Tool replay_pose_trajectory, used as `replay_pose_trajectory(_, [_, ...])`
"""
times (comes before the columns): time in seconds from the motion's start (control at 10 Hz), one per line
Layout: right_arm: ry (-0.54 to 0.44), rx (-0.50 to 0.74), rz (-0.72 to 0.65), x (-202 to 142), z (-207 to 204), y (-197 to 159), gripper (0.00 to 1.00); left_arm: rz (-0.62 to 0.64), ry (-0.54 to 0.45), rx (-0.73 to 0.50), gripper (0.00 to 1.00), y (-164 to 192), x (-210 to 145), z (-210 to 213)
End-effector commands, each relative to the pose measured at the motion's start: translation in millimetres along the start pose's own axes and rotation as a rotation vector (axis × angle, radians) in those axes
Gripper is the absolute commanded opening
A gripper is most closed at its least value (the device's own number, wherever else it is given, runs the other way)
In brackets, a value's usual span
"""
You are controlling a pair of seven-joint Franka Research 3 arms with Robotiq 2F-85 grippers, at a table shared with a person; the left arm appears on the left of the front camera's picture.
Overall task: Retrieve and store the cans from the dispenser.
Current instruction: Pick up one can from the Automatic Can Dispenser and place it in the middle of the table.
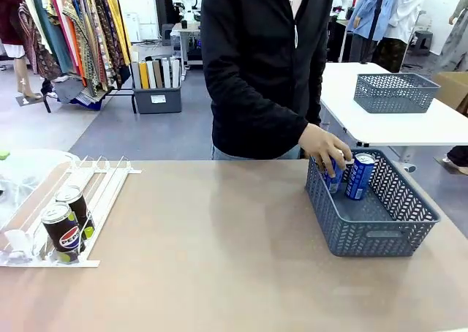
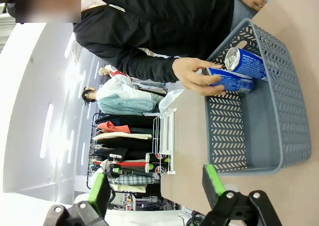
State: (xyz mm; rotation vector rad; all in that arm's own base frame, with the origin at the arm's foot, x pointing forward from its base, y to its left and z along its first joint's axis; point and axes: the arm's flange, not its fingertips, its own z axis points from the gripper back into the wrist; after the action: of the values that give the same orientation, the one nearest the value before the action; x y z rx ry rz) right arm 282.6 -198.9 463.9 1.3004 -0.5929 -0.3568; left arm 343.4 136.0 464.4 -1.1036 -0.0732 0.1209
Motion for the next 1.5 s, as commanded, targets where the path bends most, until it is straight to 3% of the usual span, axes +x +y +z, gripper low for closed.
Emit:
replay_pose_trajectory(0.0, [0.000,0.011,-0.001,0.0,0.7,2.8,1.00,-0.015,0.009,0.008,1.00,4.6,-3.5,4.9])
replay_pose_trajectory(0.6, [0.000,0.011,-0.001,0.0,0.7,2.8,1.00,0.009,-0.005,0.003,1.00,3.7,-1.0,3.2])
replay_pose_trajectory(0.7, [0.000,0.011,-0.001,0.0,0.7,2.8,1.00,0.055,0.019,0.156,1.00,-20.7,-2.2,-4.5])
replay_pose_trajectory(0.9, [0.000,0.011,-0.001,0.0,0.7,2.8,1.00,-0.041,0.060,0.344,1.00,-73.1,-11.0,-24.1])
replay_pose_trajectory(1.4, [0.000,0.011,-0.001,0.0,0.7,2.8,1.00,-0.063,0.086,0.874,1.00,-134.1,-41.3,-106.2])
